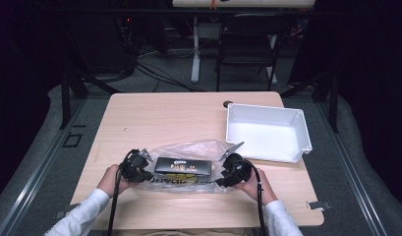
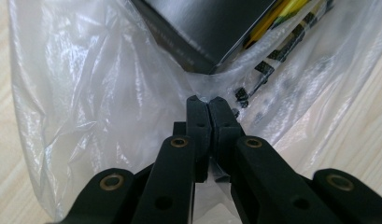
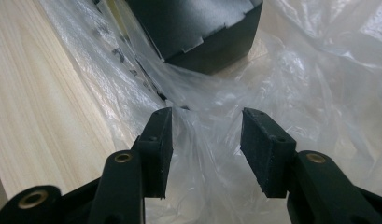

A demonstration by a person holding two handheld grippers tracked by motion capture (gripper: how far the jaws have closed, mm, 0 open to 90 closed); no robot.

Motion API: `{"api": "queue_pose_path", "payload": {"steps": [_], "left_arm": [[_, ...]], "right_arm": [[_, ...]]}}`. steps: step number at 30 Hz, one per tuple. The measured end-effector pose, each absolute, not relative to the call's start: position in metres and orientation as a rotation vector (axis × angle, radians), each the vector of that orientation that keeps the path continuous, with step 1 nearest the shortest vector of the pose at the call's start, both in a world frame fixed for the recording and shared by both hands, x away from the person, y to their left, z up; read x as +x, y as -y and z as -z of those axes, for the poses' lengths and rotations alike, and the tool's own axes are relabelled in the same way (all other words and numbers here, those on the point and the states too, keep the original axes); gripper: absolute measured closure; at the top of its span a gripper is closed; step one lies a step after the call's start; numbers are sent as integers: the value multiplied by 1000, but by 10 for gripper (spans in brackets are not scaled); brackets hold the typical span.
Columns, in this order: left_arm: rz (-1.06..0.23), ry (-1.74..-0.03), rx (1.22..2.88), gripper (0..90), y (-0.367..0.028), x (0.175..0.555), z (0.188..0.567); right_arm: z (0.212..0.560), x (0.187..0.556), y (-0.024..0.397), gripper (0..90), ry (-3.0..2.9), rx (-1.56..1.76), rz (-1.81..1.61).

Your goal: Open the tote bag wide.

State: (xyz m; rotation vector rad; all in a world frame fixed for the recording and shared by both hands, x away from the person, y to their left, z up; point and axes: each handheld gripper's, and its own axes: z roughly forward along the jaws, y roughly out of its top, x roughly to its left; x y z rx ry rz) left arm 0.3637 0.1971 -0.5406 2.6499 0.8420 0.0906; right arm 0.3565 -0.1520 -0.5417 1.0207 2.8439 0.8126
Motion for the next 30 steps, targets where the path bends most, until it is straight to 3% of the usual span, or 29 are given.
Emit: {"api": "queue_pose_path", "payload": {"steps": [14, 25, 27, 30], "left_arm": [[-142, -844, 2682, 876, -198, 367, 544], [-144, -861, 2668, 808, -200, 368, 541], [-151, -854, 2659, 780, -201, 369, 539], [-147, -848, 2612, 671, -202, 368, 533]], "right_arm": [[542, 360, 159, 547, -2826, 1064, -772], [501, 352, 176, 522, -2740, 1004, -1002], [496, 350, 182, 514, -2732, 1005, -1018], [495, 350, 186, 481, -2725, 1013, -1029]]}}
